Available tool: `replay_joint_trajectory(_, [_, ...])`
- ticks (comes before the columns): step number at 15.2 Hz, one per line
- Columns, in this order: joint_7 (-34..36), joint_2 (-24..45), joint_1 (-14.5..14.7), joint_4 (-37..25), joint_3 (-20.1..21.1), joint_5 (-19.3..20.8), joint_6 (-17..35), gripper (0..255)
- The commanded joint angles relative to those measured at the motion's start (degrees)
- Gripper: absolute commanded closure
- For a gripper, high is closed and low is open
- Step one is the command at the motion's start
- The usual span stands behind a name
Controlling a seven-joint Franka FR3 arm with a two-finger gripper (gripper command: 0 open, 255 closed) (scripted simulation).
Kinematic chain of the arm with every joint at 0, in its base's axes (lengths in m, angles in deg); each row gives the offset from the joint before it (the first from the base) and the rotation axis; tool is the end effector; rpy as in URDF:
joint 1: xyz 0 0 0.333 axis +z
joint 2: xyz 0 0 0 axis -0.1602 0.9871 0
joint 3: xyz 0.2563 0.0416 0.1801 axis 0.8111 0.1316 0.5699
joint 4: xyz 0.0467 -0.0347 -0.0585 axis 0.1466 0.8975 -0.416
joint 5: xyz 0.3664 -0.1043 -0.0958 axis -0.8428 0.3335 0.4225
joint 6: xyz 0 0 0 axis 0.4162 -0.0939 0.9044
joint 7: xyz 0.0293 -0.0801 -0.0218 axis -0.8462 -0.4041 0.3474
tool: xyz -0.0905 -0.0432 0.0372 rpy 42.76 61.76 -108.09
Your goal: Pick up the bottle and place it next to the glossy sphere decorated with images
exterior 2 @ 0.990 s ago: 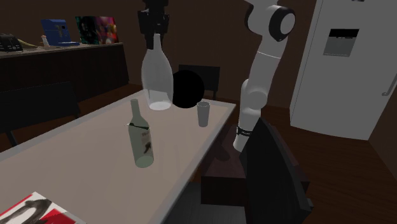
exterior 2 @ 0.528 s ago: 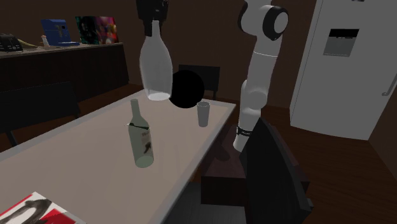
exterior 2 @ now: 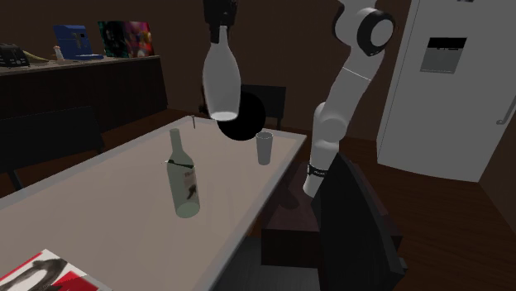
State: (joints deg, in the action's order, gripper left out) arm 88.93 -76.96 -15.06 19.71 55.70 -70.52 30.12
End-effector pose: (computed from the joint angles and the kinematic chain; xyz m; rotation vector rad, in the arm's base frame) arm 0.3464 0.1973 0.7856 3.0802 -0.3907 0.2357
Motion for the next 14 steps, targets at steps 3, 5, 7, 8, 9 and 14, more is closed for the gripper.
replay_joint_trajectory(3, [-5.9,-6.4,0.0,5.8,-5.6,-0.9,-0.5,255])
replay_joint_trajectory(5, [-8.8,-9.3,0.0,8.4,-8.4,-0.8,-0.9,255])
replay_joint_trajectory(7, [-11.6,-11.9,0.1,10.6,-11.1,-0.4,-1.4,255])
replay_joint_trajectory(8, [-13.0,-13.0,0.1,11.7,-12.4,-0.1,-1.6,255])
replay_joint_trajectory(9, [-14.3,-14.2,0.1,12.6,-13.7,0.3,-1.9,255])
replay_joint_trajectory(14, [-21.0,-19.0,-0.1,16.2,-20.0,2.9,-3.3,255])
